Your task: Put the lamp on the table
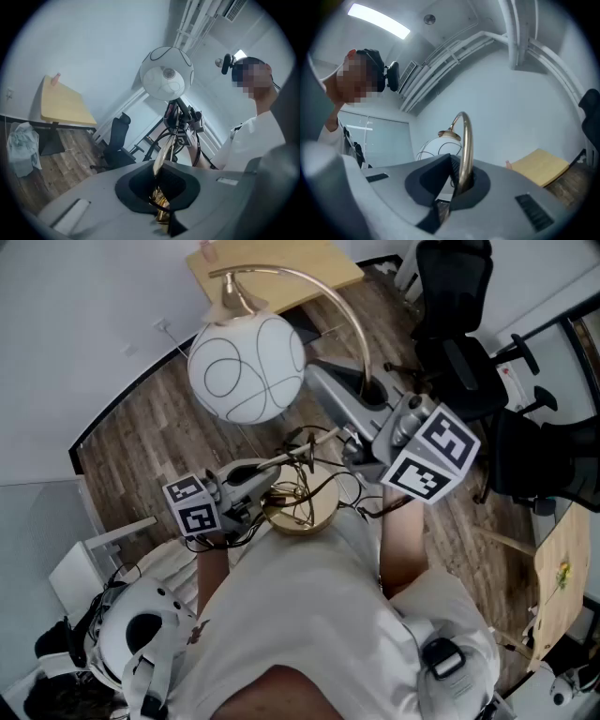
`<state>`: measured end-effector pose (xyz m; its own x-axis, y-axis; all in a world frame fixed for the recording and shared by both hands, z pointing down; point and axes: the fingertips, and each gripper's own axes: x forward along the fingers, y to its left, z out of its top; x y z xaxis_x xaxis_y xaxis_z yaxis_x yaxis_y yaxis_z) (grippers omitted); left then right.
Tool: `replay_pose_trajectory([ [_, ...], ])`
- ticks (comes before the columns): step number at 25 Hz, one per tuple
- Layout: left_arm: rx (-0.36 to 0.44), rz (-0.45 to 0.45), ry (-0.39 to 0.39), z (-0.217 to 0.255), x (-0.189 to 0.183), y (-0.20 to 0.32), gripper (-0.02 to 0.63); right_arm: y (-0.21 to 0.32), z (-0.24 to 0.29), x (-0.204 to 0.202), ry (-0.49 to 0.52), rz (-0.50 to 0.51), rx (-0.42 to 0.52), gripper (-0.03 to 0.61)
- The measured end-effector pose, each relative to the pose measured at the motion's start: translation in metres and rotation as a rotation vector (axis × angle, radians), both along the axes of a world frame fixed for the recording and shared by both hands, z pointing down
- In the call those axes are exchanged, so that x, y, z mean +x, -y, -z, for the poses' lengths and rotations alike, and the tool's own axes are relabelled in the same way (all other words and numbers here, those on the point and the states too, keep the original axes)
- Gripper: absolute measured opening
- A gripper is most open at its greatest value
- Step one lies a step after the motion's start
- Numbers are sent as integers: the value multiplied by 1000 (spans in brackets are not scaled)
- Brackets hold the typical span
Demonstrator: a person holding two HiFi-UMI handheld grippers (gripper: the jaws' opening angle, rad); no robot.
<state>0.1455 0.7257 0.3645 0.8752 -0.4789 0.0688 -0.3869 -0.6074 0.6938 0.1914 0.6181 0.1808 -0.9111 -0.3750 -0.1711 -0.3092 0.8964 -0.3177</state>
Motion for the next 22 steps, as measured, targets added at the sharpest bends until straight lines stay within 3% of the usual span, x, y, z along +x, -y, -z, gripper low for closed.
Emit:
replay_pose_trajectory([
  [22, 32, 111, 37, -3, 29, 21, 2, 16, 2, 21, -16, 70, 44, 2],
])
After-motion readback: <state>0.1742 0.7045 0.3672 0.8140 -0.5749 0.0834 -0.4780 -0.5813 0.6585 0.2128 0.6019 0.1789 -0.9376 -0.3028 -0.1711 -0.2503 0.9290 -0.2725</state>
